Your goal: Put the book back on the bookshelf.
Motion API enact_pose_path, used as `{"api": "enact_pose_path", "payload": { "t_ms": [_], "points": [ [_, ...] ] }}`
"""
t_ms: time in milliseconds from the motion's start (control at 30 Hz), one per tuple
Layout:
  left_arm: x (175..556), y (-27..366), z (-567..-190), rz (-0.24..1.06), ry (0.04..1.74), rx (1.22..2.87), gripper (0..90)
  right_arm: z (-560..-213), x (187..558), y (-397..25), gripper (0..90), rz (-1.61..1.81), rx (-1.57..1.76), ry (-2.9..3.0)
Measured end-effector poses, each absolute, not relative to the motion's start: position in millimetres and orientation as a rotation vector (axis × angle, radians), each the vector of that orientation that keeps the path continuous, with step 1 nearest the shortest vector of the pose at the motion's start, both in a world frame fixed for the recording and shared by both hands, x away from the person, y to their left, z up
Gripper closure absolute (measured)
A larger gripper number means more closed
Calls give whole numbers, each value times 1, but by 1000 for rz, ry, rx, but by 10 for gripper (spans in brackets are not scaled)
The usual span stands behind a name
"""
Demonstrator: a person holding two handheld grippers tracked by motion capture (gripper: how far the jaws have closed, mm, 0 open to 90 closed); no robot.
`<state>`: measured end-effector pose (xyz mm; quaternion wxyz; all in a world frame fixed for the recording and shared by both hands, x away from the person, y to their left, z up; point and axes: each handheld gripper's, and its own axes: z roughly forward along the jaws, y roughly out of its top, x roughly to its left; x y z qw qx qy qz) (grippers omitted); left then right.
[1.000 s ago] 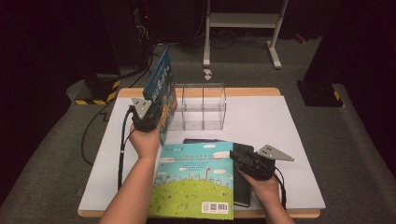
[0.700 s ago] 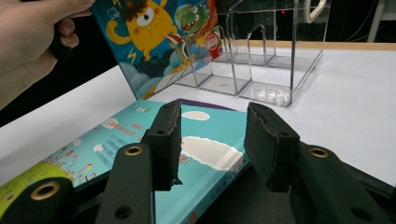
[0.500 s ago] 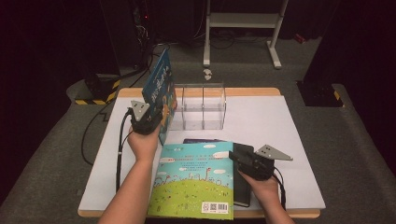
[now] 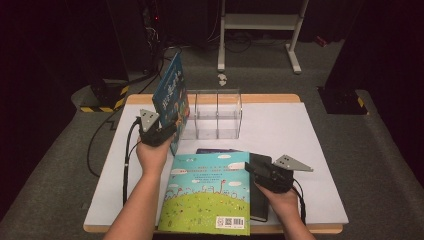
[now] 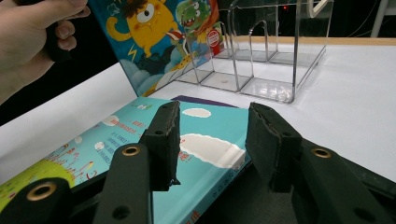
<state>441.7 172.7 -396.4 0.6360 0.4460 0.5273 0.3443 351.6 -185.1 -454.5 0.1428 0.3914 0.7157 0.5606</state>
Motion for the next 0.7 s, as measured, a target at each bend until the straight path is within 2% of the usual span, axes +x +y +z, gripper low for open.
{"api": "enact_pose_path", "payload": {
  "t_ms": [367,700],
  "points": [
    [434,181,-396,707,1214,1051,280,-455,352,-185,542,1606,1128,2069],
    [423,191,-397,665,1208,1096,251,-455,352,-185,539,1597,1128,2072]
  ]
}}
